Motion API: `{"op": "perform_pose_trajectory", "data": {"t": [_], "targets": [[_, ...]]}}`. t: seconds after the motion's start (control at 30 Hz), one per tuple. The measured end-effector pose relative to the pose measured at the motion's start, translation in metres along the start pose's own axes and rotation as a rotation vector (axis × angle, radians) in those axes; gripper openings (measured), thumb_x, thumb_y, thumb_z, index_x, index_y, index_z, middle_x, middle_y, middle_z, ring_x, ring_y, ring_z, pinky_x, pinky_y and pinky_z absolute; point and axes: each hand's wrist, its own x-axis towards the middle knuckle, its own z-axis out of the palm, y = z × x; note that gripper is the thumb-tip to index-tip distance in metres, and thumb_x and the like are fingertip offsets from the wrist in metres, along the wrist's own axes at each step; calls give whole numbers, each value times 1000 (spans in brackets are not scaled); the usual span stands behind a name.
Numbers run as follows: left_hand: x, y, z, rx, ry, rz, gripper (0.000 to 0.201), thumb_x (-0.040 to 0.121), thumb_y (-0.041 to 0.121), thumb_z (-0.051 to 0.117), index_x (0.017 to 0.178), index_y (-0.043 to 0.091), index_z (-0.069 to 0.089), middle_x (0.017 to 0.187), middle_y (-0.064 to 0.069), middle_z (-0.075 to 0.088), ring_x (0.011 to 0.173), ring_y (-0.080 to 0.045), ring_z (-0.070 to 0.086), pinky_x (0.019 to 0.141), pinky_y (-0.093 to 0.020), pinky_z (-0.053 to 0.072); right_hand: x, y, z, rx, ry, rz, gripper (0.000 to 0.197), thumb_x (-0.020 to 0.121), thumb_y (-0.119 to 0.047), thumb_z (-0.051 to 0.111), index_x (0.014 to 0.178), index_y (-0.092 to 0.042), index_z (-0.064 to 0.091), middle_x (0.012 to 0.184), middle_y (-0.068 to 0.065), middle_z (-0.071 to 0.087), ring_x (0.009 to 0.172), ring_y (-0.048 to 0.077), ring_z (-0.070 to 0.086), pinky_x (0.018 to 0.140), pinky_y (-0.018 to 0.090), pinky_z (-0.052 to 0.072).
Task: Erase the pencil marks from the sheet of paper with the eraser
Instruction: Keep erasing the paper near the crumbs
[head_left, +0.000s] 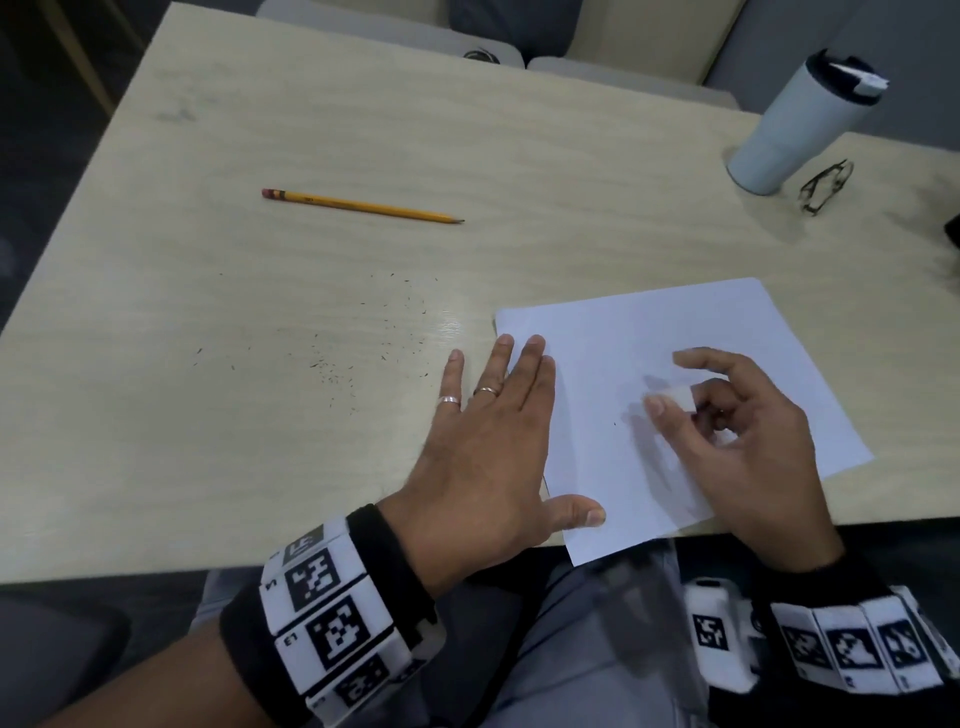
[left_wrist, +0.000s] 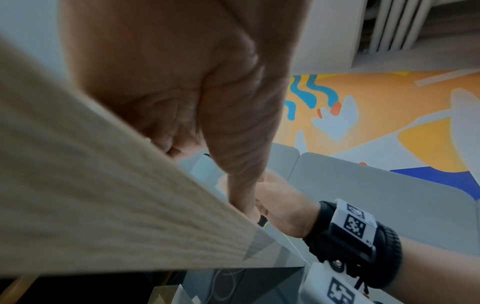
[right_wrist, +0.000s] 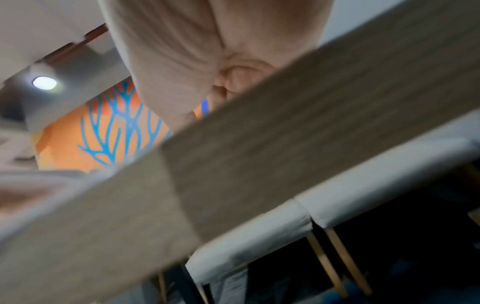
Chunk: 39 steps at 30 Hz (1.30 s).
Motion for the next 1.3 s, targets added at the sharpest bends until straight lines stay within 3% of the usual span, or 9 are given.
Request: {"op": "perform_pose_trajectory", "data": {"t": [0.2,0.33,0.43,0.57,0.67,0.8,0.93,1.07,1.3], "targets": [[-5,6,5,-45,87,32,107,92,80,44,167,14,5,175,-2,-18,157,-22,-31,125,-61,-17,-5,0,-3,-17,-14,-16,30,90,-24,84,117,-25,71,85,2,60,75,22,58,76,23,49],[0,9,5,-117,143,-24,106,80,89,55,156,20,30,176,2,3,162,-19,-13,127,-55,-12,-10,-2,5,-125,-90,-155,9,92,-17,82,94,-22,75,90,-6,69,80,21,59,75,38,50],[0,4,6,-106,104,-30,127,74,95,53,165,18,11,175,5,-8,160,-14,-17,127,-51,-15,-18,-12,22,-235,-156,-259,14,91,-11,81,89,-21,72,86,-7,65,83,18,59,75,34,48],[0,4,6,-72,87,-38,134,76,96,48,167,14,-6,174,4,-21,159,-14,-23,126,-50,-18,-11,-2,25,-340,-118,-268,11,93,-15,79,86,-20,72,77,-3,60,78,23,56,70,45,49],[-1,5,5,-60,80,-45,135,77,96,48,165,12,-10,173,2,-23,159,-17,-24,126,-51,-18,1,2,14,-366,-35,-218,12,95,-19,77,84,-23,73,75,-3,61,77,25,55,71,47,49],[-3,5,4,-45,60,-47,136,78,97,43,165,9,-12,173,-1,-25,159,-19,-25,126,-53,-17,-25,-19,37,-343,-127,-291,13,98,-21,76,86,-24,73,75,-10,58,77,19,55,69,39,48],[-3,6,3,-48,54,-46,134,79,94,46,165,9,-12,173,-1,-25,159,-19,-24,124,-53,-19,1,1,22,-380,-4,-208,14,97,-21,76,84,-22,73,74,-3,61,75,24,53,68,47,49],[-3,4,4,-43,44,-50,137,78,97,43,165,9,-15,172,-1,-29,158,-18,-27,126,-54,-17,-23,-15,33,-347,-113,-286,12,94,-12,80,87,-20,74,75,-7,60,76,22,53,68,43,48],[-3,4,2,-39,38,-48,136,78,96,44,165,8,-14,172,-3,-28,159,-19,-26,126,-54,-17,-9,-6,23,-374,-50,-247,12,99,-22,75,88,-22,73,78,-4,62,78,24,54,69,44,48]]}}
